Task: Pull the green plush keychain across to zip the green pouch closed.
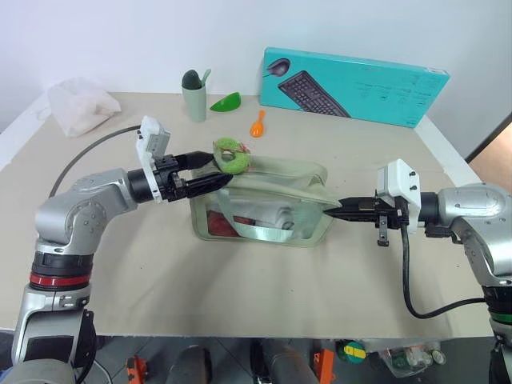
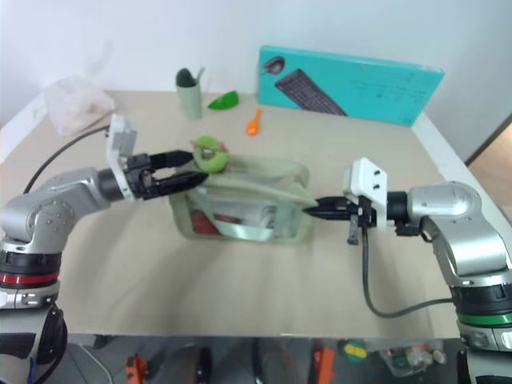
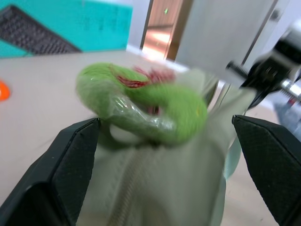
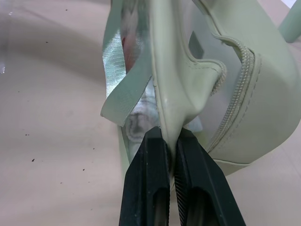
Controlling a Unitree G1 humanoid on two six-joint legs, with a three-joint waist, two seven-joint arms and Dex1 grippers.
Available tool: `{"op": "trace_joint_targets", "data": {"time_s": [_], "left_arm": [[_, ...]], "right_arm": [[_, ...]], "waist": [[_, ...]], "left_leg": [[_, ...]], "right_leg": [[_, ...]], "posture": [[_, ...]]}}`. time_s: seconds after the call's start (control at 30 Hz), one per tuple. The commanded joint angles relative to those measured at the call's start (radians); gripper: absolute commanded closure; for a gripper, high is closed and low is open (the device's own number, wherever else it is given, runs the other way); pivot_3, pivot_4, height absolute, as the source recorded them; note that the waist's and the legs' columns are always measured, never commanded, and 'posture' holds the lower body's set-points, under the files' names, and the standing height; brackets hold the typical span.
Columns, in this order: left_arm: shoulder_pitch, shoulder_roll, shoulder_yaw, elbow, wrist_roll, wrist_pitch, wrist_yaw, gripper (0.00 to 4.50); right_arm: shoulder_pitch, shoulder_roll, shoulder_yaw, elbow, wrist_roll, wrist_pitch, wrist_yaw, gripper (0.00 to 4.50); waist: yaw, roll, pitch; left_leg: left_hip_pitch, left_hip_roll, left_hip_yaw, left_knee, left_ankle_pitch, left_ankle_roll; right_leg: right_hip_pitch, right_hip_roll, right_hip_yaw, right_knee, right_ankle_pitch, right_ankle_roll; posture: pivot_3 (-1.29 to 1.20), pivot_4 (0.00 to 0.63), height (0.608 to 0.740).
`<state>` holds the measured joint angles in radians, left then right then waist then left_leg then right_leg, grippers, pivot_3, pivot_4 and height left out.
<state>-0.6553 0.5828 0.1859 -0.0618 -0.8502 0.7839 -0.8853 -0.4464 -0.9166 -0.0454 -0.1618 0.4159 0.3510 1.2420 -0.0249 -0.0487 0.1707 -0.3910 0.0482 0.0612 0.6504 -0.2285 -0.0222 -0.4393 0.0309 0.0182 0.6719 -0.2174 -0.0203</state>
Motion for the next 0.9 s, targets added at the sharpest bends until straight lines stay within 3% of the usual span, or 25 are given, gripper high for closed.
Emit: {"op": "trace_joint_targets", "data": {"time_s": [0.03,0.2,0.33,0.5,0.8,0.83,0.9], "left_arm": [[0.005,0.023,0.137,-0.012,-0.119,0.026,-0.011,0.03],[0.139,0.124,0.197,-0.046,-0.123,0.022,-0.101,0.03],[0.281,0.204,0.164,-0.089,-0.076,0.012,-0.167,0.03],[0.342,0.184,0.068,-0.108,0.007,-0.037,-0.176,0.03],[0.262,0.095,-0.011,-0.033,0.087,-0.098,-0.134,0.03],[0.251,0.081,-0.011,-0.027,0.089,-0.108,-0.133,0.53],[0.231,0.054,-0.001,-0.016,0.075,-0.106,-0.121,1.09]], "right_arm": [[-0.007,-0.016,-0.029,-0.028,0.014,-0.003,0.002,4.50],[-0.013,-0.015,-0.026,-0.023,0.016,-0.002,0.002,4.50],[-0.020,-0.012,-0.019,-0.014,0.014,-0.005,0.005,4.50],[-0.027,-0.008,-0.013,-0.011,0.014,-0.004,0.007,4.50],[-0.020,-0.014,-0.020,-0.024,0.018,0.003,0.003,4.50],[-0.019,-0.015,-0.021,-0.025,0.018,0.004,0.002,4.50],[-0.016,-0.018,-0.025,-0.028,0.019,0.006,0.000,4.50]], "waist": [[-0.001,0.000,0.000],[-0.001,0.000,0.000],[-0.004,0.000,0.000],[0.003,0.000,0.000],[0.004,0.000,0.000],[0.003,0.000,0.000],[0.002,0.000,0.000]], "left_leg": [[0.000,0.000,0.000,0.000,0.000,0.000],[0.000,0.000,0.000,0.000,0.000,0.000],[0.000,0.002,0.000,0.000,0.000,0.000],[0.000,0.001,0.000,0.001,0.000,0.000],[-0.001,0.001,0.000,0.000,0.000,0.001],[-0.001,0.001,0.000,0.000,0.000,0.001],[-0.001,0.000,0.000,0.000,0.000,0.001]], "right_leg": [[0.000,0.000,0.000,0.000,0.000,0.000],[0.000,0.000,0.000,0.001,0.000,0.000],[-0.001,-0.001,0.000,0.001,-0.001,-0.001],[0.000,-0.002,0.000,0.001,-0.001,-0.001],[-0.001,0.000,-0.001,0.001,-0.001,-0.001],[-0.001,0.000,-0.001,0.001,-0.001,-0.001],[-0.001,0.000,0.000,0.001,-0.001,-0.001]], "posture": [[0.00,0.150,0.740],[0.00,0.150,0.740],[0.00,0.150,0.740],[0.00,0.150,0.740],[0.00,0.150,0.740],[0.00,0.150,0.740],[0.00,0.150,0.740]]}}
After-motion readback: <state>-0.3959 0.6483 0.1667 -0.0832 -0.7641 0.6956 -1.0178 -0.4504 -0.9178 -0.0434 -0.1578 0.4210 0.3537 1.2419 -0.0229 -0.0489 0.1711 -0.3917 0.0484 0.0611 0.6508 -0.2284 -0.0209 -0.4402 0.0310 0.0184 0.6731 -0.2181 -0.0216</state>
